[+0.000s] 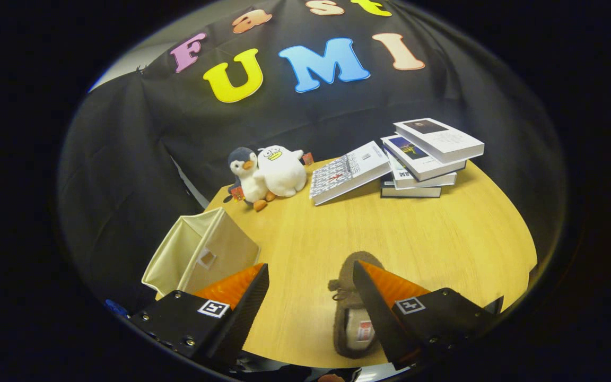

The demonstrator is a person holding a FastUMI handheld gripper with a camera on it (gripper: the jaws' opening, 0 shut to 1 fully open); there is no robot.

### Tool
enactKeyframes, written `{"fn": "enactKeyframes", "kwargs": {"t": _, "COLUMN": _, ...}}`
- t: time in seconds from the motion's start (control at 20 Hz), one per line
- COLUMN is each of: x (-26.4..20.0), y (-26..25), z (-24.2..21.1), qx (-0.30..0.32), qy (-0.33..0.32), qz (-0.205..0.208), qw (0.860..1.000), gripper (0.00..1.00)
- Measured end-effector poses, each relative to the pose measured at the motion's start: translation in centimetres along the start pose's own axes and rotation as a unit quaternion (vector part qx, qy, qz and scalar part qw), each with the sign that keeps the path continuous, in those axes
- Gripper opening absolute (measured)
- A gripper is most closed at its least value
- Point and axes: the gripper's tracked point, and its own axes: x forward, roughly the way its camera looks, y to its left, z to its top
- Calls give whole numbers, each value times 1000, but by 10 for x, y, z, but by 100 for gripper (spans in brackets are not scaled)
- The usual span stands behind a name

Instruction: Open the storage box then place both shoes into the box .Put the left shoe in first, then the right shoe, with the right side of both shoes facing outward in a uniform manner.

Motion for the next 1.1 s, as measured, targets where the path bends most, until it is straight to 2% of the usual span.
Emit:
{"fn": "enactKeyframes", "kwargs": {"t": 0.25, "x": 2, "y": -40, "z": -28, "qx": -35, "qy": 34, "qz": -31, "qw": 998, "gripper": 98}}
{"fn": "enactKeyframes", "kwargs": {"t": 0.9, "x": 36, "y": -95, "z": -104, "qx": -82, "qy": 137, "qz": -58, "qw": 986, "gripper": 97}}
{"fn": "enactKeyframes", "kwargs": {"t": 1.05, "x": 46, "y": -98, "z": -114, "qx": -58, "qy": 154, "qz": -60, "qw": 985, "gripper": 80}}
{"fn": "enactKeyframes", "kwargs": {"t": 1.1, "x": 49, "y": -97, "z": -116, "qx": -42, "qy": 158, "qz": -58, "qw": 985, "gripper": 64}}
